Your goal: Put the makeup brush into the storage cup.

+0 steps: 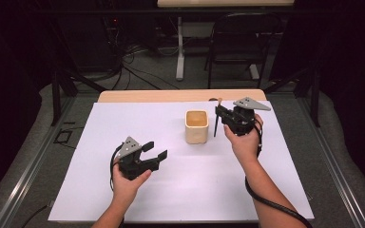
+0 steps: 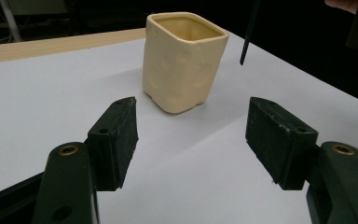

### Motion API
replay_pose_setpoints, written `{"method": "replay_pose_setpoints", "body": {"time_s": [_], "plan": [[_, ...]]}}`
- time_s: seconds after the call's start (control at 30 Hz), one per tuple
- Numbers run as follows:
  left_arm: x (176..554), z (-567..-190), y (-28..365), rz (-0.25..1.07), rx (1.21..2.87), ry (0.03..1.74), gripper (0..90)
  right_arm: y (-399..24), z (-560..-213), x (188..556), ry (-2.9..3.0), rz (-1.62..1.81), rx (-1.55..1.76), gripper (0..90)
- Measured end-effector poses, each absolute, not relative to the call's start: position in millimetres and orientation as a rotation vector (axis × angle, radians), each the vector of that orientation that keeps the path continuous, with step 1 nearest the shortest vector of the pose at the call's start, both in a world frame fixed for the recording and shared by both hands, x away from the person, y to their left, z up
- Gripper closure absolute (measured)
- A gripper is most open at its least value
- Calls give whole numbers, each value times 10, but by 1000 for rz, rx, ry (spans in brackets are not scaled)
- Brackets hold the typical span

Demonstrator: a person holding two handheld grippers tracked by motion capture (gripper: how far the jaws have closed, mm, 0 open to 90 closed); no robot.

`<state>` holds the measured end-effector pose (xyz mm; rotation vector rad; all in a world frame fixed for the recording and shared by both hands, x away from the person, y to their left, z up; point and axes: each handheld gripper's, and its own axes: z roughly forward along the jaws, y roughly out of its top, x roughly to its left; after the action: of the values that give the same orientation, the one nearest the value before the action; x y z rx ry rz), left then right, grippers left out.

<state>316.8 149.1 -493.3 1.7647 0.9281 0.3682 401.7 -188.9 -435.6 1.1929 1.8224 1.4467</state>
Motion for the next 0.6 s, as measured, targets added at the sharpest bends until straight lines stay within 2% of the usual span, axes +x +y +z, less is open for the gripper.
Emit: {"method": "replay_pose_setpoints", "body": {"time_s": [0.6], "plan": [[3172,-4918,1505,366,1757,932,346,-1829,-4084,4169,1797,1415,1181,839]]}}
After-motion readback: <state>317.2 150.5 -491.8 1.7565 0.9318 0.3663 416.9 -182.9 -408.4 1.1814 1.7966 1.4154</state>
